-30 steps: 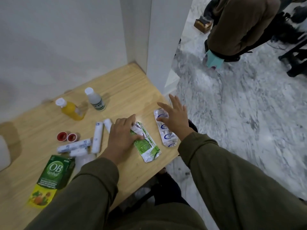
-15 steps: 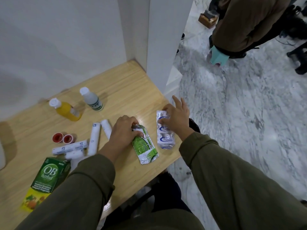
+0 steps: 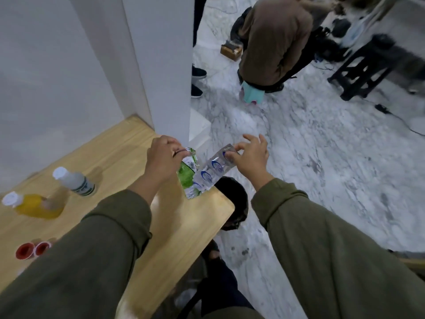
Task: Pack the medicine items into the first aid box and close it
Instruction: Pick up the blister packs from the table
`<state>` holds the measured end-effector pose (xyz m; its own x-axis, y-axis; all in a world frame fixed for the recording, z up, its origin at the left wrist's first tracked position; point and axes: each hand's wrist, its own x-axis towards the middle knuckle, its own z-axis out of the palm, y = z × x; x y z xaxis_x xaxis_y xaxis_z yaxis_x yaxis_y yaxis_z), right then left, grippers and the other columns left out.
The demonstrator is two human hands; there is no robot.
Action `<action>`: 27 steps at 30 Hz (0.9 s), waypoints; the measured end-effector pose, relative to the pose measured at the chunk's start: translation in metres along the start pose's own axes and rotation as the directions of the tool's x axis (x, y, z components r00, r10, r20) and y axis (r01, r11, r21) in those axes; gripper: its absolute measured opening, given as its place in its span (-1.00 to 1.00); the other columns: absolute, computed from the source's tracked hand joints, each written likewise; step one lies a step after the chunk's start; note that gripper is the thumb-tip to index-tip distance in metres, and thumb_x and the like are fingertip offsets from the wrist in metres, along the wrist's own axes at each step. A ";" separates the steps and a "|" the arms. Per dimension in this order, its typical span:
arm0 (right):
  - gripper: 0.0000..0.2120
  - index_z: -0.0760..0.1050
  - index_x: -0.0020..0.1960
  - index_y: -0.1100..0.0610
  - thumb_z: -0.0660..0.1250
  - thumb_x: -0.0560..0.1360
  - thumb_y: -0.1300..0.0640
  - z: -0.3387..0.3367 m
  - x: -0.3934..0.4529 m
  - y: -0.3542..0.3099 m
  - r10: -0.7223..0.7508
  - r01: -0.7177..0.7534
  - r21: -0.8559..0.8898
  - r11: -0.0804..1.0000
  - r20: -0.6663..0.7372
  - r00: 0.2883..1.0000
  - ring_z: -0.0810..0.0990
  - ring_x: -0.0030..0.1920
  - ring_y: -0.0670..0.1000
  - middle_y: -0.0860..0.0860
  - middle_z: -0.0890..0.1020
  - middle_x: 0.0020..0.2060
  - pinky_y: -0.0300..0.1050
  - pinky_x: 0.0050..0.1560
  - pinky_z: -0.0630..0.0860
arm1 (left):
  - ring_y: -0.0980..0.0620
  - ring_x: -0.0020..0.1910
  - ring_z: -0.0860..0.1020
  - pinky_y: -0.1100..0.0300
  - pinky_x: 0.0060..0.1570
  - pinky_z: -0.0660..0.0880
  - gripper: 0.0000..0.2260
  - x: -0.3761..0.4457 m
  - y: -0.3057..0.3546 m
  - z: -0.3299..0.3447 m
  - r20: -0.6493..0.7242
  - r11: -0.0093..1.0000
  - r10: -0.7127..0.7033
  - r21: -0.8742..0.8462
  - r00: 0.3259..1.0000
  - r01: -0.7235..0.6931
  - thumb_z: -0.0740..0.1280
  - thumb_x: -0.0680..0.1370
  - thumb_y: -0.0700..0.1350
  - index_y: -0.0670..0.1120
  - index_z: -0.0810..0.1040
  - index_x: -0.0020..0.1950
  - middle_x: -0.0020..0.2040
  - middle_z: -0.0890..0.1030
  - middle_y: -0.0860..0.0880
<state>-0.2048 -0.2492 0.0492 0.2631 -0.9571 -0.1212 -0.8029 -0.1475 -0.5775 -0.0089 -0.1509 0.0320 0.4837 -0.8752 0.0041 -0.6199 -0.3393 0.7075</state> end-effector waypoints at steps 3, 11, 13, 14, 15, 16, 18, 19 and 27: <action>-0.80 0.62 -0.11 0.11 0.43 0.41 -0.03 -0.033 0.014 0.021 0.068 -0.065 0.042 0.997 -0.092 0.993 0.01 0.50 0.10 -0.01 0.36 0.40 0.11 0.44 0.03 | -0.05 0.22 0.37 0.08 0.24 0.30 -0.76 0.029 0.036 0.019 0.013 0.997 0.036 -0.076 0.999 -0.035 0.45 0.40 0.03 -0.11 0.69 -0.06 0.11 0.55 -0.02; -0.84 0.59 -0.18 0.08 0.46 0.39 0.00 -0.064 0.039 0.081 0.319 -0.238 0.367 0.899 -0.178 0.931 0.14 0.47 0.04 -0.02 0.43 0.34 0.03 0.37 0.17 | -0.01 0.22 0.47 0.22 0.22 0.37 -0.78 0.083 0.088 0.095 0.186 0.962 0.063 -0.271 0.981 -0.010 0.52 0.35 -0.10 -0.13 0.69 -0.05 0.19 0.54 -0.07; -0.85 0.59 -0.17 0.09 0.47 0.39 0.02 -0.057 0.042 0.097 0.347 -0.258 0.419 0.871 -0.150 0.926 0.15 0.47 0.05 -0.01 0.41 0.34 0.09 0.41 0.20 | -0.01 0.25 0.44 0.15 0.26 0.37 -0.82 0.090 0.083 0.114 0.262 0.964 0.043 -0.265 0.964 0.029 0.52 0.35 -0.09 -0.08 0.70 -0.07 0.21 0.52 -0.03; -0.86 0.59 -0.19 0.08 0.47 0.39 0.03 -0.052 0.043 0.105 0.356 -0.268 0.438 0.858 -0.132 0.925 0.15 0.46 0.06 0.00 0.41 0.34 0.14 0.41 0.20 | -0.03 0.27 0.42 0.08 0.29 0.37 -0.83 0.093 0.078 0.125 0.292 0.968 0.033 -0.248 0.956 0.043 0.53 0.35 -0.08 -0.05 0.70 -0.09 0.20 0.52 0.00; -0.87 0.58 -0.21 0.07 0.47 0.39 0.03 -0.046 0.044 0.113 0.367 -0.281 0.449 0.848 -0.116 0.923 0.16 0.46 0.07 0.00 0.40 0.35 0.17 0.41 0.19 | -0.05 0.29 0.40 0.02 0.31 0.36 -0.83 0.096 0.072 0.136 0.315 0.974 0.022 -0.220 0.949 0.051 0.53 0.34 -0.06 -0.02 0.70 -0.10 0.17 0.53 0.04; -0.87 0.57 -0.23 0.05 0.47 0.39 0.03 -0.038 0.045 0.122 0.382 -0.301 0.450 0.841 -0.101 0.919 0.15 0.46 0.08 0.00 0.40 0.35 0.19 0.41 0.18 | -0.05 0.30 0.39 -0.02 0.31 0.35 -0.81 0.099 0.066 0.145 0.339 0.981 0.017 -0.186 0.940 0.050 0.53 0.33 -0.04 -0.02 0.70 -0.09 0.11 0.55 0.09; -0.87 0.56 -0.25 0.02 0.47 0.40 0.02 -0.019 0.046 0.140 0.424 -0.351 0.434 0.830 -0.082 0.902 0.11 0.47 0.08 -0.01 0.39 0.36 0.20 0.42 0.16 | -0.04 0.31 0.38 -0.02 0.31 0.35 -0.73 0.105 0.052 0.166 0.404 0.990 0.001 -0.130 0.915 0.057 0.54 0.31 -0.01 -0.04 0.68 -0.03 -0.09 0.54 0.25; -0.88 0.57 -0.24 0.01 0.47 0.40 0.01 -0.008 0.047 0.148 0.444 -0.373 0.426 0.824 -0.078 0.893 0.11 0.47 0.07 -0.02 0.39 0.36 0.20 0.41 0.16 | -0.03 0.32 0.37 -0.03 0.32 0.34 -0.74 0.108 0.045 0.177 0.439 0.993 -0.003 -0.105 0.899 0.054 0.53 0.32 0.00 -0.02 0.68 -0.03 -0.14 0.51 0.31; -0.95 0.61 -0.20 -0.04 0.45 0.42 0.01 0.080 0.055 0.195 0.540 -0.499 0.382 0.778 -0.001 0.842 0.10 0.47 0.06 -0.04 0.40 0.34 0.21 0.41 0.14 | 0.10 0.26 0.39 0.43 0.19 0.27 -0.75 0.112 0.007 0.249 0.557 0.989 -0.117 -0.009 0.822 0.147 0.43 0.46 -0.16 -0.15 0.63 0.13 0.23 0.55 -0.04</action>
<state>-0.3039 -0.3102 -0.1346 -0.2122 -0.8856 -0.4132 -0.5518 0.4576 -0.6972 -0.1127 -0.3372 -0.1388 0.1263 -0.8717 -0.4734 -0.5364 -0.4615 0.7066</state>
